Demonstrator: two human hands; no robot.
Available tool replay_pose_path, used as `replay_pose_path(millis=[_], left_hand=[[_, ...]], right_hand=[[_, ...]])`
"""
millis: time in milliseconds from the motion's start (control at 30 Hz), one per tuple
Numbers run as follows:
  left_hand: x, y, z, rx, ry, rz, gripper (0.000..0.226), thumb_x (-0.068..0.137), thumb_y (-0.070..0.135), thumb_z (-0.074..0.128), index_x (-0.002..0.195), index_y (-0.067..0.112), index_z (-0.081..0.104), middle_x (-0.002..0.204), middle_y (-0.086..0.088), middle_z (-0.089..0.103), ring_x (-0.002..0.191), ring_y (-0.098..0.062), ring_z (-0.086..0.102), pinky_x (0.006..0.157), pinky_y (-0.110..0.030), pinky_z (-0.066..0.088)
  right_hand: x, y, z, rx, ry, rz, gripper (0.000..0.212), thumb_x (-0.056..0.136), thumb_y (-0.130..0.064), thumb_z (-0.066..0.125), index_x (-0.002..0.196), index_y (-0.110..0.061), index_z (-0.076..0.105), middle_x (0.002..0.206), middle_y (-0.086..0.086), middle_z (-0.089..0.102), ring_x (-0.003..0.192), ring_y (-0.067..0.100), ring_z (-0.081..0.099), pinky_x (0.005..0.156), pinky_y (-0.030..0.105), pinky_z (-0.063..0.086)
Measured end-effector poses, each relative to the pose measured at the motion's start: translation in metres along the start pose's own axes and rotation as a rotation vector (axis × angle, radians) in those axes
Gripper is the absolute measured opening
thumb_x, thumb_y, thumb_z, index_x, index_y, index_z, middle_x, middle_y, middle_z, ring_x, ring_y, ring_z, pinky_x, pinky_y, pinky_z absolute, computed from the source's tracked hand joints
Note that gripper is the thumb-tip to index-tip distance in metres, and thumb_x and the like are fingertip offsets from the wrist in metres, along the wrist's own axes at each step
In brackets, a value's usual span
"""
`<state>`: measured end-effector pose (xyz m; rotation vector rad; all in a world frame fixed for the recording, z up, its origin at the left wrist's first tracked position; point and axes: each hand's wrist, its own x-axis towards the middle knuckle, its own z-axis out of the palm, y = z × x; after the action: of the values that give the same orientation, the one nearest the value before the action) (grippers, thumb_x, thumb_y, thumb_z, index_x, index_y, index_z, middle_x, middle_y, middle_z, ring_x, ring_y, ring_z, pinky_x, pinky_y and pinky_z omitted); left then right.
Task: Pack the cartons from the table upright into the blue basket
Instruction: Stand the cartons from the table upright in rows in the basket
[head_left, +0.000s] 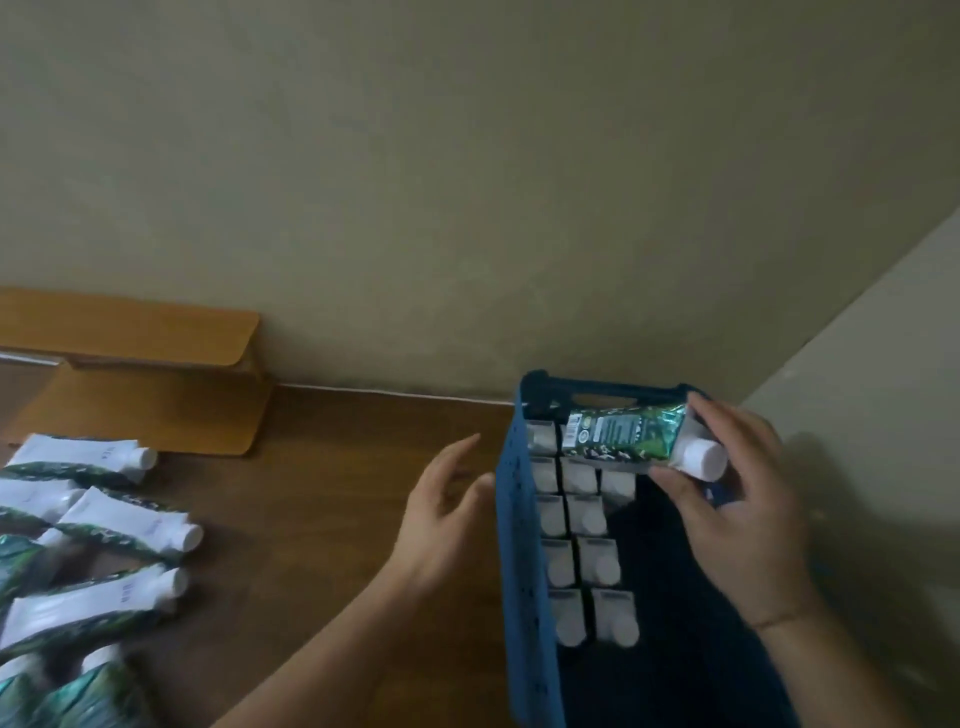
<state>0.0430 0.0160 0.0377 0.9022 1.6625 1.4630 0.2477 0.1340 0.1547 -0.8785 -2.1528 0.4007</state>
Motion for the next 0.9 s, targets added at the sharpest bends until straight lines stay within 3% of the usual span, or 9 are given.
replay_pose_path(millis=[100,200,300,400,533,600,667,767,900], left_hand=[[0.007,0.005,0.034,-0.119,-0.088,-0.067,0.069,0.086,0.067,0.056,0.147,0.051,0.031,0.153,0.015,0.038,0.140,-0.006,0.037,0.116,-0.043,0.035],[0.014,-0.003,0.054,-0.177,-0.100,-0.075,0.062,0.091,0.053,0.057,0.147,0.053,0.030,0.152,0.018,0.040,0.140,-0.008,0.039,0.116,-0.045,0.035],[0.016,-0.007,0.063,-0.209,-0.074,-0.049,0.056,0.097,0.037,0.051,0.147,0.049,0.028,0.147,0.021,0.043,0.134,-0.004,0.045,0.107,-0.029,0.042],[0.017,-0.010,0.065,-0.199,-0.062,-0.024,0.067,0.087,0.046,0.053,0.149,0.043,0.029,0.143,0.018,0.049,0.121,0.005,0.054,0.087,-0.013,0.049],[0.020,-0.015,0.066,-0.193,-0.049,-0.016,0.077,0.080,0.054,0.054,0.151,0.040,0.028,0.148,0.008,0.048,0.127,-0.007,0.054,0.094,-0.025,0.051],[0.020,-0.016,0.067,-0.187,-0.034,-0.014,0.075,0.082,0.053,0.054,0.151,0.040,0.028,0.151,0.006,0.045,0.131,-0.011,0.051,0.103,-0.036,0.047],[0.021,-0.018,0.067,-0.178,-0.026,-0.016,0.072,0.085,0.053,0.054,0.151,0.041,0.029,0.154,0.005,0.041,0.137,-0.015,0.045,0.111,-0.050,0.040],[0.020,-0.018,0.067,-0.175,-0.042,-0.006,0.070,0.087,0.052,0.053,0.151,0.042,0.029,0.157,0.004,0.037,0.142,-0.018,0.040,0.114,-0.055,0.035],[0.020,-0.018,0.067,-0.180,-0.052,-0.021,0.075,0.081,0.055,0.053,0.150,0.042,0.027,0.155,0.013,0.037,0.134,0.001,0.044,0.103,-0.022,0.046]], right_hand=[[-0.002,0.039,-0.020,-0.103,-0.130,0.030,0.056,0.074,-0.006,0.078,0.127,-0.014,0.059,0.122,-0.005,0.051,0.109,0.007,0.049,0.094,0.004,0.033],[-0.004,0.072,-0.024,-0.191,-0.320,0.109,0.057,0.076,-0.008,0.078,0.128,-0.023,0.058,0.125,-0.010,0.049,0.106,0.007,0.050,0.087,0.012,0.035],[-0.008,0.095,-0.008,-0.222,-0.484,0.130,0.052,0.080,-0.013,0.075,0.127,-0.024,0.055,0.123,-0.012,0.045,0.099,0.007,0.052,0.083,0.013,0.035],[-0.013,0.106,0.020,-0.229,-0.615,0.150,0.051,0.080,-0.011,0.072,0.123,-0.026,0.050,0.125,-0.010,0.039,0.097,0.017,0.057,0.086,0.032,0.049],[-0.022,0.115,0.057,-0.357,-0.718,0.173,0.056,0.074,0.005,0.063,0.116,-0.024,0.039,0.126,0.000,0.024,0.066,0.022,0.053,0.060,0.039,0.051],[-0.027,0.123,0.065,-0.324,-0.700,0.210,0.075,0.070,0.008,0.061,0.128,-0.026,0.029,0.136,0.004,0.015,0.063,0.022,0.050,0.056,0.036,0.046],[-0.032,0.135,0.068,-0.254,-0.693,0.231,0.099,0.071,0.007,0.063,0.143,-0.036,0.010,0.147,0.003,0.005,0.073,0.025,0.057,0.063,0.037,0.050],[-0.036,0.145,0.069,-0.129,-0.755,0.331,0.107,0.075,0.007,0.062,0.147,-0.044,0.001,0.153,-0.001,0.011,0.121,0.028,0.049,0.097,0.039,0.047],[-0.037,0.142,0.078,-0.023,-0.658,0.360,0.101,0.075,0.014,0.057,0.148,-0.040,0.014,0.149,0.005,0.030,0.130,0.025,0.042,0.106,0.033,0.038]])
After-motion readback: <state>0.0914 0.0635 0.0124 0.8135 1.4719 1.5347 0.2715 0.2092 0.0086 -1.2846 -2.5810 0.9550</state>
